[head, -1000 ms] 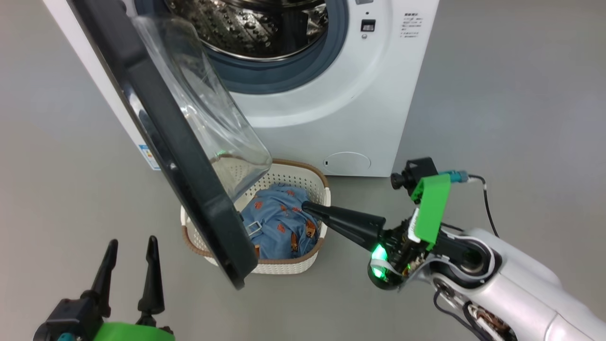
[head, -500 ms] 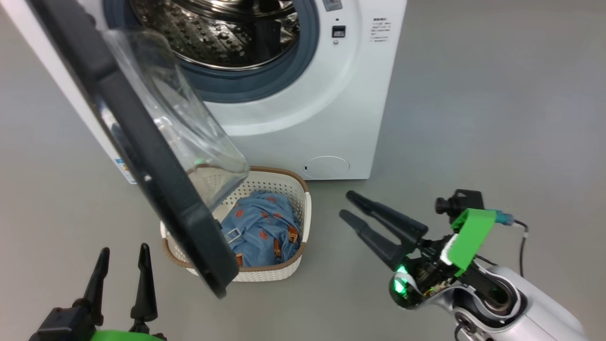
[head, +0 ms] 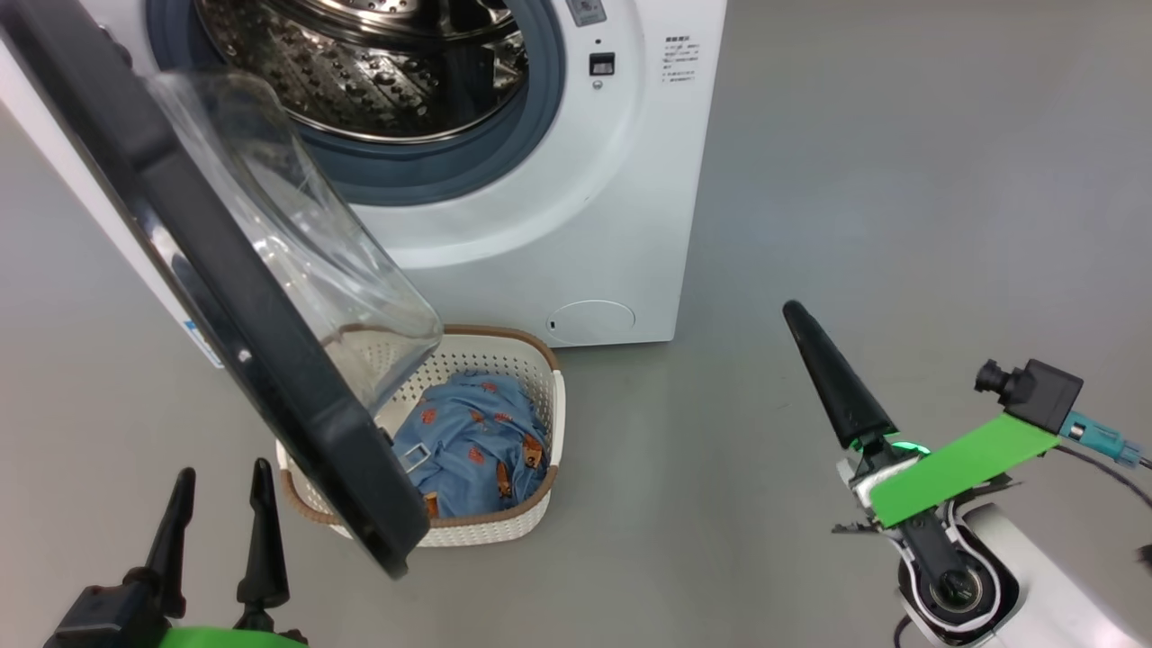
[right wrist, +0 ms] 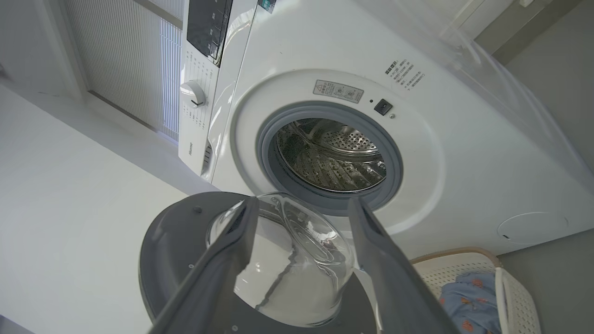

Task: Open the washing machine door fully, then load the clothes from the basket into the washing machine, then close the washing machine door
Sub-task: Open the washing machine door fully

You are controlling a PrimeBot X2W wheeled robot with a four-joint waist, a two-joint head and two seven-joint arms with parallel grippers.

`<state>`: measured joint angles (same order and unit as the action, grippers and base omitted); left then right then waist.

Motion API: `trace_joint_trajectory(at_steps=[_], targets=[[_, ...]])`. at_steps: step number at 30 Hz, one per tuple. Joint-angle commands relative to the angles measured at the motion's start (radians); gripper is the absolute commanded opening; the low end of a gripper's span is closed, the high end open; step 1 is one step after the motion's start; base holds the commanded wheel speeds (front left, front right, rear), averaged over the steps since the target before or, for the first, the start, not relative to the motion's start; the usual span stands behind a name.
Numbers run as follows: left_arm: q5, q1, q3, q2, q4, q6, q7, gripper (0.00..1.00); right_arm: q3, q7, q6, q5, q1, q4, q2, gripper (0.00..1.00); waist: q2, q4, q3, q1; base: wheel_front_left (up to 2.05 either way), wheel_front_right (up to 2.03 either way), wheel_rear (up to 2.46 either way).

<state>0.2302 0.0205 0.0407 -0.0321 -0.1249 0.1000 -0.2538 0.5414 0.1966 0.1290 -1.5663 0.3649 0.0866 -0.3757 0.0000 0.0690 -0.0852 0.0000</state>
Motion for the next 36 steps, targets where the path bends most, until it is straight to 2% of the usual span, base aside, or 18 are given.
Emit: trace_joint_trajectory(at_steps=[1, 4, 8, 12, 13, 18, 30, 36], targets=[[0.002, 0.005, 0.038, -0.018, 0.033, -0.004, -0.008, 1.00, 0.015, 0.040, 0.002, 0.111, -0.010, 0.009, -0.010, 1.00, 0.0000, -0.007, 0.002, 0.0000, 0.00, 0.00, 0.00], [0.004, 0.007, 0.038, -0.018, 0.033, -0.004, -0.008, 1.00, -0.025, 0.063, 0.002, 0.278, -0.015, 0.063, 0.007, 1.00, 0.0000, -0.012, 0.003, 0.0000, 0.00, 0.00, 0.00], [0.008, 0.008, 0.030, -0.018, 0.039, -0.007, -0.008, 1.00, -0.181, 0.065, 0.002, 0.539, -0.056, 0.078, 0.082, 1.00, 0.0000, -0.015, 0.002, 0.0000, 0.00, 0.00, 0.00], [0.010, 0.001, 0.027, -0.018, 0.043, -0.011, -0.008, 1.00, -0.326, 0.065, 0.002, 0.796, -0.135, 0.031, 0.162, 1.00, 0.0000, -0.017, 0.009, 0.0000, 0.00, 0.00, 0.00], [0.010, 0.001, 0.027, -0.018, 0.043, -0.011, -0.008, 1.00, -0.326, 0.065, 0.002, 0.796, -0.135, 0.031, 0.162, 1.00, 0.0000, -0.017, 0.009, 0.0000, 0.00, 0.00, 0.00], [0.008, -0.017, 0.031, -0.018, 0.046, -0.012, -0.008, 1.00, -0.398, 0.065, 0.002, 1.030, -0.255, -0.063, 0.241, 1.00, 0.0000, -0.024, 0.026, 0.0000, 0.00, 0.00, 0.00], [-0.013, -0.060, 0.037, -0.018, 0.064, -0.018, -0.008, 1.00, -0.449, 0.065, 0.002, 1.324, -0.417, -0.143, 0.289, 1.00, 0.0000, -0.044, 0.051, 0.0000, 0.00, 0.00, 0.00], [-0.017, -0.101, 0.040, -0.018, 0.080, -0.027, -0.008, 1.00, -0.495, 0.065, 0.002, 1.391, -0.450, -0.139, 0.312, 1.00, 0.0000, -0.050, 0.061, 0.0000, 0.00, 0.00, 0.00]])
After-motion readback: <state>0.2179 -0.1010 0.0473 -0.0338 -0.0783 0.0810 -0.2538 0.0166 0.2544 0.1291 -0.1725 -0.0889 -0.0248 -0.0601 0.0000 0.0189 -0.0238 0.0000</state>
